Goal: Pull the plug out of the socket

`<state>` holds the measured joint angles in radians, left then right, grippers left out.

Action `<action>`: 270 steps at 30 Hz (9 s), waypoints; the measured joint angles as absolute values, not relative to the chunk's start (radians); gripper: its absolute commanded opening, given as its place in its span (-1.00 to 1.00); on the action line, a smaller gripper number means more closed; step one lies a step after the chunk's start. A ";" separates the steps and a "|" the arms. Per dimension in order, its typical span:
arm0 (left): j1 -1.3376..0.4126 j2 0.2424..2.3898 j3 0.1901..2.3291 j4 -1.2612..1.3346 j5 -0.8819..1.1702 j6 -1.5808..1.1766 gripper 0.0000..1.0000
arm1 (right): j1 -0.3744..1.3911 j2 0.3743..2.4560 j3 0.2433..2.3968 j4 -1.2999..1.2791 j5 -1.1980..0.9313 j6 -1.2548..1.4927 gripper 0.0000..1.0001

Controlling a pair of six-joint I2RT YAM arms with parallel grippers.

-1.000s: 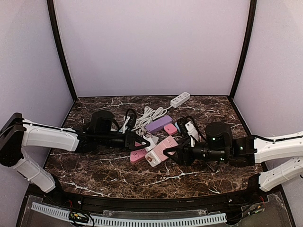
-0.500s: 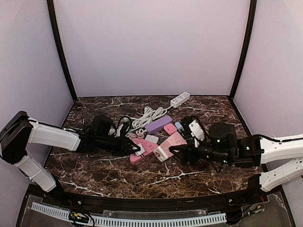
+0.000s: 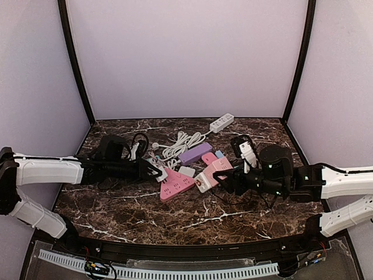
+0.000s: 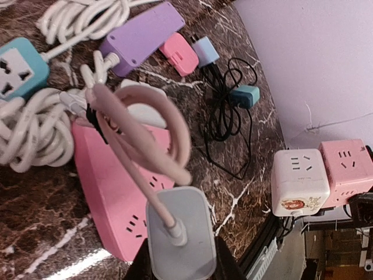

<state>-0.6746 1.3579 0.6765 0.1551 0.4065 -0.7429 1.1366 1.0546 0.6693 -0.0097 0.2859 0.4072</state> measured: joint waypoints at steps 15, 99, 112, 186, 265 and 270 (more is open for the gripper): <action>-0.519 1.264 0.500 0.049 0.339 -0.748 -0.81 | 1.117 1.091 0.669 -0.009 0.223 0.454 -1.00; -1.183 1.474 0.888 0.156 -0.092 0.053 0.21 | 1.112 1.195 0.855 -0.109 0.088 0.685 -1.00; -1.184 1.494 0.901 0.154 -0.100 0.039 -0.83 | 1.109 1.195 0.850 -0.119 0.084 0.713 -1.00; -1.161 1.491 0.933 0.043 0.038 -0.049 -0.99 | 1.122 1.192 0.878 -0.223 0.078 0.826 -1.00; -1.103 1.542 0.949 0.120 0.145 0.012 -0.99 | 1.114 1.201 0.978 -0.371 0.167 0.813 -1.00; -1.105 1.542 0.949 0.115 0.126 0.019 -0.99 | 1.040 1.203 0.962 -0.348 0.033 0.806 -1.00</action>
